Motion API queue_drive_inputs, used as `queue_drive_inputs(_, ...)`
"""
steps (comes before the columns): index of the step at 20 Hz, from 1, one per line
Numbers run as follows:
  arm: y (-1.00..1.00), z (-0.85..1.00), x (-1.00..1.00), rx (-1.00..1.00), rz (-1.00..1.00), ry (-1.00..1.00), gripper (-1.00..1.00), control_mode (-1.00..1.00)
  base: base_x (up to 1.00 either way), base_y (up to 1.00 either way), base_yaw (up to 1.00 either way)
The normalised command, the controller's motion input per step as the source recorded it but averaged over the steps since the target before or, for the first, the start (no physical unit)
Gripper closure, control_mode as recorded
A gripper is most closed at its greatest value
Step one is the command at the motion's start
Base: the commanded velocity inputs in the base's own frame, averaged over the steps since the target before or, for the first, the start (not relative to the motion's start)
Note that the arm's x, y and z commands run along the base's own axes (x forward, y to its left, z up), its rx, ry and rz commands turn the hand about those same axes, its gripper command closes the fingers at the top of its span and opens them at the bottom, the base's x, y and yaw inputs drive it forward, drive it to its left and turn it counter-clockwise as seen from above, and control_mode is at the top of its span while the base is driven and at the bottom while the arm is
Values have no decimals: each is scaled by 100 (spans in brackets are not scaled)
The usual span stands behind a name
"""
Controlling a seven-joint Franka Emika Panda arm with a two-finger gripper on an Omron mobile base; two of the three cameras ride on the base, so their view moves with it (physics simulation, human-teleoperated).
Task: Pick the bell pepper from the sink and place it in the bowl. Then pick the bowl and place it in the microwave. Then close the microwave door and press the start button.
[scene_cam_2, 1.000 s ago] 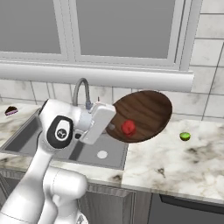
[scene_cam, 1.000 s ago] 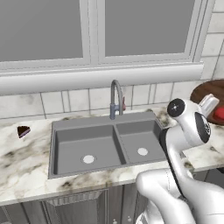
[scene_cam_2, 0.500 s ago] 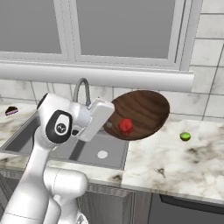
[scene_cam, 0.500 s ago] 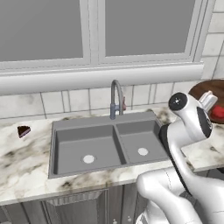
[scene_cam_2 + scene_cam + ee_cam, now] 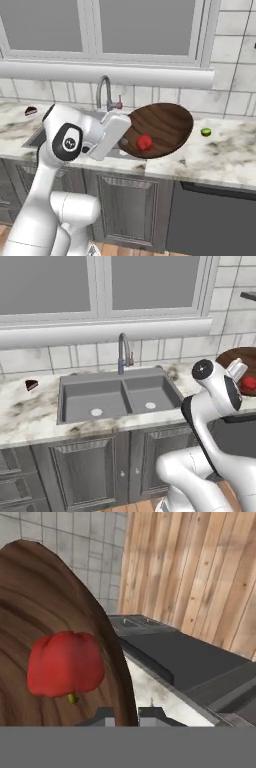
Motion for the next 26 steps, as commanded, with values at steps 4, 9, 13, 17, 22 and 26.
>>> queue_drive_inputs(4, 0, 0, 0, 0, 0, 0, 100, 100, -28, -22, -65)
queue_drive_inputs(9, 0, 0, 0, 0, 0, 0, 100, 100, -23, -12, -82)
queue_drive_inputs(13, 0, 0, 0, 0, 0, 0, 100, 100, -17, -8, -85)
queue_drive_inputs(17, 0, 0, 0, 0, 0, 0, 100, 100, -13, -8, -87)
queue_drive_inputs(22, 0, 0, 0, 0, 0, 0, 100, 100, -6, 0, -91)
queue_drive_inputs(26, 0, 0, 0, 0, 0, 0, 100, 100, -10, 0, -91)
